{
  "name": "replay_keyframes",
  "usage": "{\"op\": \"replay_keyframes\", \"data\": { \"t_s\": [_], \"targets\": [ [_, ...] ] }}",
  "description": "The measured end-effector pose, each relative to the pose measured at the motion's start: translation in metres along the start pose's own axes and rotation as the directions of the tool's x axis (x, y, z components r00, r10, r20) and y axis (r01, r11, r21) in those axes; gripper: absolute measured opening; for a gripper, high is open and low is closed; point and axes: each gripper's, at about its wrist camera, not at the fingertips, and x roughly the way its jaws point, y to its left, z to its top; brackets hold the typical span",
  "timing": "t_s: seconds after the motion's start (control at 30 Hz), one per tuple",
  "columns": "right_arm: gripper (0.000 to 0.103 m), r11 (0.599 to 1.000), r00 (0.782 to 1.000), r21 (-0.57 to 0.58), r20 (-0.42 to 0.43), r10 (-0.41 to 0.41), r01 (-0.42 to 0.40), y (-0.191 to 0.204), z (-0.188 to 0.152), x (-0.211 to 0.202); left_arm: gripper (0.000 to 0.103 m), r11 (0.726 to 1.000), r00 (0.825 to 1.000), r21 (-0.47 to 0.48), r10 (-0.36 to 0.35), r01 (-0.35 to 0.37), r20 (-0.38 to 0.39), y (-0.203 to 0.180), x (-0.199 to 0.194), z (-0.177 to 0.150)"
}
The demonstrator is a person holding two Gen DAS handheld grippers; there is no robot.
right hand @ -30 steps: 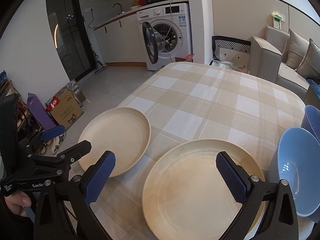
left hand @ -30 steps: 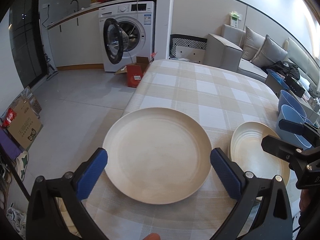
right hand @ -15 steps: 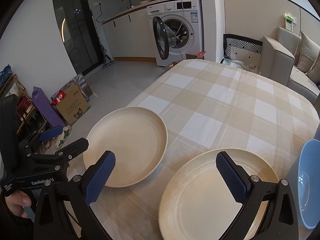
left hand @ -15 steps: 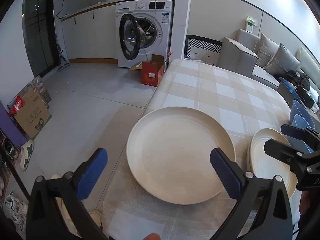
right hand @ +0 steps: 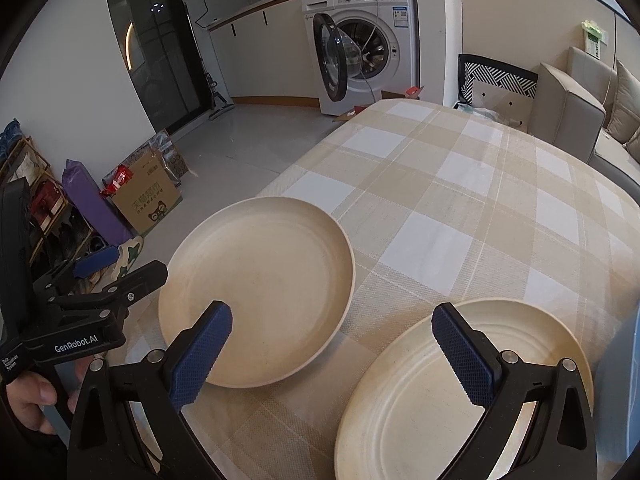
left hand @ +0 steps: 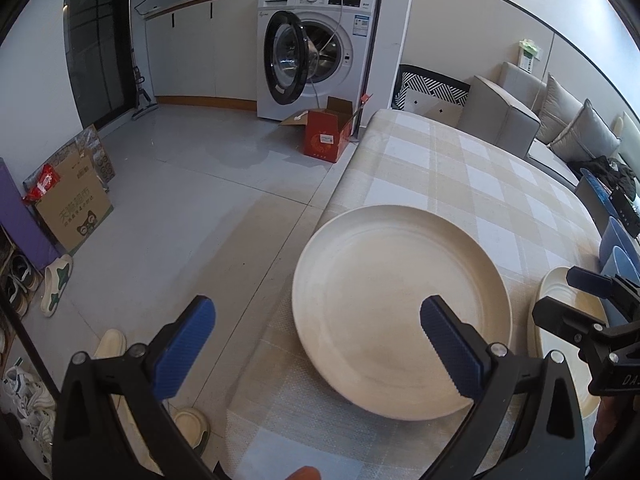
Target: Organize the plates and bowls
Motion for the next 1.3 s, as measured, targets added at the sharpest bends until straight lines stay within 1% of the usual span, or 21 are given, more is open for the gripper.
{"op": "replay_keyframes", "data": {
  "t_s": [0.33,0.67,1.1,1.3],
  "targets": [
    [0.102,1.0,1.0,-0.006,-0.014,-0.001,0.001,0.004,0.004,0.018,0.103,1.0,1.0,0.001,0.012,-0.012,-0.027,0.005,0.016,-0.001],
    [0.1,1.0,0.999,0.012,-0.035,0.003,-0.002,0.003,0.005,0.032,0.103,1.0,0.999,0.009,0.022,-0.022,-0.045,0.007,0.027,0.0],
    [0.097,1.0,0.997,0.003,-0.074,-0.027,0.028,0.001,0.004,0.055,0.103,0.999,0.996,0.012,0.046,-0.045,-0.078,0.01,0.044,0.002],
    [0.097,1.0,0.996,-0.008,-0.089,-0.029,0.029,0.004,0.005,0.065,0.103,0.999,0.995,0.021,0.05,-0.048,-0.088,0.008,0.05,0.002]
  ]
}}
